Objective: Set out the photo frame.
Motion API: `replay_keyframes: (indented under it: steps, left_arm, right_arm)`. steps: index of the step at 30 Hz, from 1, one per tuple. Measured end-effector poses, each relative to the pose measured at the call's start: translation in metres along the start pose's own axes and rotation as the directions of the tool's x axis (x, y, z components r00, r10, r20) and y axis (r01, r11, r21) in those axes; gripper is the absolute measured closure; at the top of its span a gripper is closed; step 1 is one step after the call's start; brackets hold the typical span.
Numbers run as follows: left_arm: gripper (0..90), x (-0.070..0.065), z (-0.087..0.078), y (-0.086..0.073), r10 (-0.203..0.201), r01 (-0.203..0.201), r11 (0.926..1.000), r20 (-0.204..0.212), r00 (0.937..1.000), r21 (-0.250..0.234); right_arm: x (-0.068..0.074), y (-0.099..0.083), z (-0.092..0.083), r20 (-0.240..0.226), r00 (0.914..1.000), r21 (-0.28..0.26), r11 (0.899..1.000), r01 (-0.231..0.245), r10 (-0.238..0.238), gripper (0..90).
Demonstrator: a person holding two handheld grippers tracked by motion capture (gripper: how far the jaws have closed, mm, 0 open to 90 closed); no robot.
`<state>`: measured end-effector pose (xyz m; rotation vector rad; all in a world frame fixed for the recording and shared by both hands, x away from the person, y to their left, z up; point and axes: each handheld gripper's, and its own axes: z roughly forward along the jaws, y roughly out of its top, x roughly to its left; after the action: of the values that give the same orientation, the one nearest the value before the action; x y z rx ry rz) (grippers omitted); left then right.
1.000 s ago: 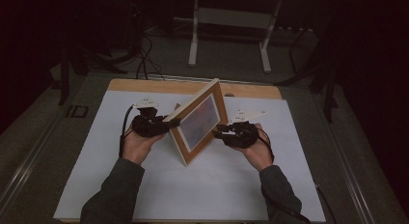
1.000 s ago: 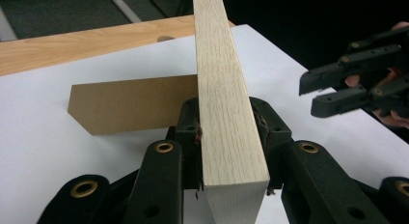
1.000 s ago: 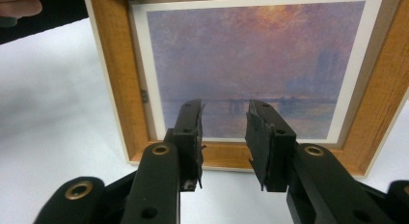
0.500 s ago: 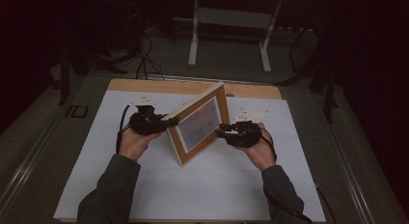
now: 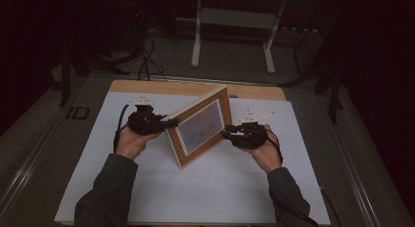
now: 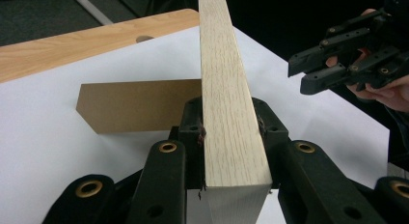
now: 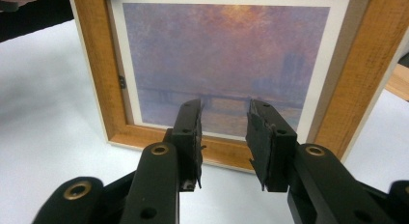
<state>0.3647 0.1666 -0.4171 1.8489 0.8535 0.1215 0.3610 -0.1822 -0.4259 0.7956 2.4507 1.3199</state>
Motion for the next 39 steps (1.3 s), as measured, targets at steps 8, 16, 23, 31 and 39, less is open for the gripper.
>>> replay_keyframes:
  steps: [8, 16, 23, 31, 39]
  left_arm:
    - [72.7, 0.007, -0.001, 0.001, 0.012, -0.013, 0.9998, 0.03, 0.9995, 0.012]
    - [72.6, 0.011, -0.002, 0.001, 0.021, -0.022, 0.9997, 0.05, 0.9985, 0.013]
    - [72.5, 0.013, -0.001, 0.002, 0.029, -0.03, 0.9994, 0.063, 0.9976, 0.016]
    - [72.5, 0.013, -0.001, 0.004, 0.043, -0.045, 0.9987, 0.078, 0.996, 0.026]
    - [72.6, 0.008, 0.0, 0.007, 0.079, -0.085, 0.9954, 0.107, 0.9911, 0.045]
  right_arm:
    - [-0.002, 0.001, -0.002, 0.006, 1.0, -0.003, 1.0, -0.002, 0.002, 65.3]
    - [-0.007, -0.002, -0.001, 0.031, 0.9995, 0.028, 1.0, -0.005, 0.004, 64.8]
    - [-0.012, -0.004, -0.001, 0.057, 0.9984, 0.046, 0.999, -0.002, 0.0, 63.9]
    - [-0.016, -0.003, -0.005, 0.09, 0.9959, 0.046, 0.999, -0.007, 0.003, 61.4]
    - [-0.02, 0.0, -0.01, 0.115, 0.9933, 0.026, 0.999, -0.021, 0.018, 60.1]
